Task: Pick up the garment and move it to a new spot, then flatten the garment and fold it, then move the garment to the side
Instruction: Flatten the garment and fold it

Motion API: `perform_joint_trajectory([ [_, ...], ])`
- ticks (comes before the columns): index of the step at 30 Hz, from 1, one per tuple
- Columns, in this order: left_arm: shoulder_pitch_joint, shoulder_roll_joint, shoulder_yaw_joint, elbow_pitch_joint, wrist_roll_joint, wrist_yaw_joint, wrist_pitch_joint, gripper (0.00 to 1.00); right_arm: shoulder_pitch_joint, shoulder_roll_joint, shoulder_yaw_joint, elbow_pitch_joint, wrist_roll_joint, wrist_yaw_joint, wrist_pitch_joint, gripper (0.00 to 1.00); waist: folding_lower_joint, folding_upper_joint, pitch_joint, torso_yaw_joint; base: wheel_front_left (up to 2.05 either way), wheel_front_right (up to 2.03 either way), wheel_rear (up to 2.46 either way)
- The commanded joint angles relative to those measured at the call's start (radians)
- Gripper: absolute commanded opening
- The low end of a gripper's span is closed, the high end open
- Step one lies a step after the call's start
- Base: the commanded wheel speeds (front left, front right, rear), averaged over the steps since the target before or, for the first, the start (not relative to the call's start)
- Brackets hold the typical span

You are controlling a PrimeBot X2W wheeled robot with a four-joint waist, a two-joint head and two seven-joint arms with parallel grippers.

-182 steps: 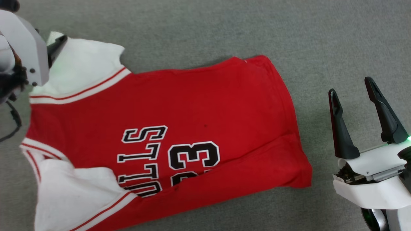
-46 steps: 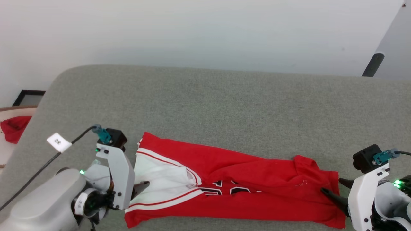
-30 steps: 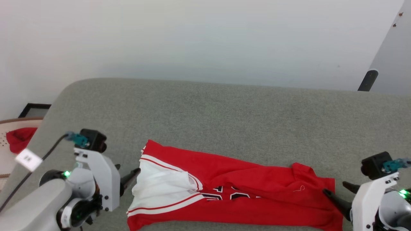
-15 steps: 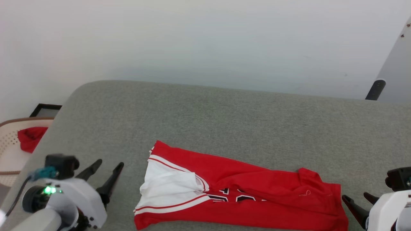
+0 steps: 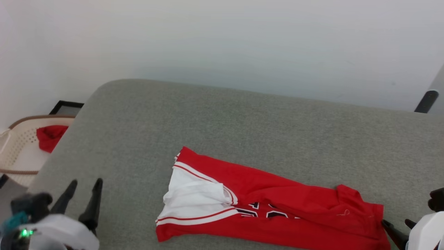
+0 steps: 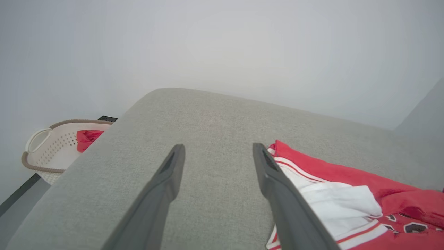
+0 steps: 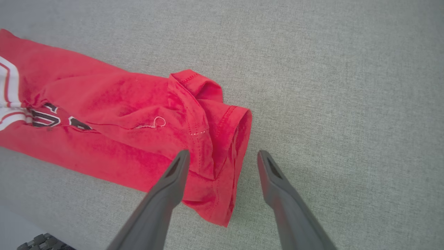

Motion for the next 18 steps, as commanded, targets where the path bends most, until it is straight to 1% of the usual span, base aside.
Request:
perform_joint_trajectory([
  [1,0.040,-0.020,0.032,-0.003,0.026,-0.008,-0.005,1.00,0.010,0.003,-0.008,0.001,-0.012,-0.001,0.010,1.00,0.0000,0.0000,0.009,0.013,0.00,0.00,0.00],
  [4,0.100,-0.071,0.121,-0.005,0.077,-0.027,-0.005,1.00,-0.002,-0.001,-0.021,0.003,-0.018,-0.001,0.035,1.00,0.0000,0.0000,0.022,0.030,0.00,0.00,0.00],
  [7,0.146,-0.129,0.192,0.001,0.118,-0.054,-0.005,1.00,-0.016,0.004,-0.041,0.001,-0.029,-0.001,0.070,1.00,0.0000,0.0000,0.044,0.046,0.00,0.00,0.00],
  [13,0.168,-0.221,0.282,0.023,0.187,-0.116,-0.005,1.00,-0.053,0.005,-0.066,0.014,-0.049,-0.001,0.138,1.00,0.0000,0.0000,0.103,0.081,0.00,0.00,0.00],
  [18,0.147,-0.286,0.335,0.046,0.238,-0.160,-0.005,1.00,-0.097,0.010,-0.055,0.063,-0.046,-0.001,0.184,1.00,0.0000,0.0000,0.146,0.103,0.00,0.00,0.00],
])
